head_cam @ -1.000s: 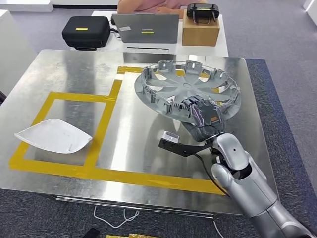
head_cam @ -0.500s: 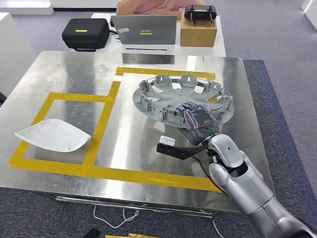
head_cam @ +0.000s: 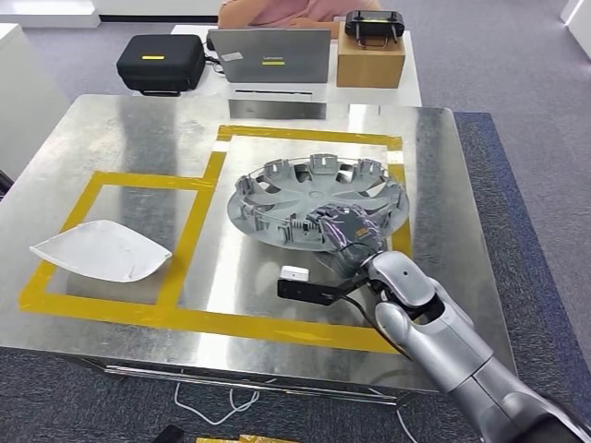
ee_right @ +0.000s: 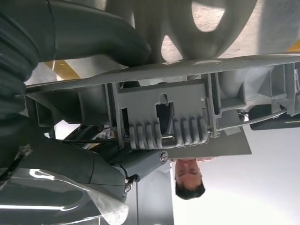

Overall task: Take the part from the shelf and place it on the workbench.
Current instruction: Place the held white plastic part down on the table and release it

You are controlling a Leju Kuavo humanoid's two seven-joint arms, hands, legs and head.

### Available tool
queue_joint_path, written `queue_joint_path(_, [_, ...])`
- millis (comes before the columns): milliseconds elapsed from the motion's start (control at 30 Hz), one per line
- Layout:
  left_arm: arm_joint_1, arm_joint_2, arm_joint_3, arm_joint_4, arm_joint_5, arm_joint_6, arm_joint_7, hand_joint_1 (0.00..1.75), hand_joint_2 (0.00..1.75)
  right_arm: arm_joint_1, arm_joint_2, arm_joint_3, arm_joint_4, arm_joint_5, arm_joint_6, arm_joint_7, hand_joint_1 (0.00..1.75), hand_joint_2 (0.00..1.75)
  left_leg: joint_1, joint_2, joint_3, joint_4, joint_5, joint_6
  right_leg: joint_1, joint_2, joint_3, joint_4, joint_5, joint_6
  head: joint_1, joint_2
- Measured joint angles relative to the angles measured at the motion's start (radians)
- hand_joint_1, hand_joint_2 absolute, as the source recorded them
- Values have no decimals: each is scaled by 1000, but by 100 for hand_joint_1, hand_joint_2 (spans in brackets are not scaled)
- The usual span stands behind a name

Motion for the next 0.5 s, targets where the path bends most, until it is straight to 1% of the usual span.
queue_joint_path(200, [4, 2, -8, 0, -2, 5, -3, 0, 175, -24, 3, 27, 7, -11, 13, -1, 175, 175, 0, 0, 0, 0, 0, 0, 0, 0, 0, 0, 0, 0, 0, 0])
queue_joint_path(333, [4, 5, -14, 0, -2, -5, -7, 0, 175, -30, 3, 42, 5, -13, 15, -1, 0, 0, 0, 0, 0, 0, 0, 0, 0, 0, 0, 0, 0, 0, 0, 0])
queue_joint_path(467, [4, 8, -18, 0, -2, -17, -13, 0, 175, -33, 3, 56, -2, -13, 15, -1, 0, 0, 0, 0, 0, 0, 0, 0, 0, 0, 0, 0, 0, 0, 0, 0])
queue_joint_path(500, [4, 9, -18, 0, -2, -20, -16, 0, 131, -34, 3, 59, -4, -13, 15, -1, 0, 0, 0, 0, 0, 0, 0, 0, 0, 0, 0, 0, 0, 0, 0, 0])
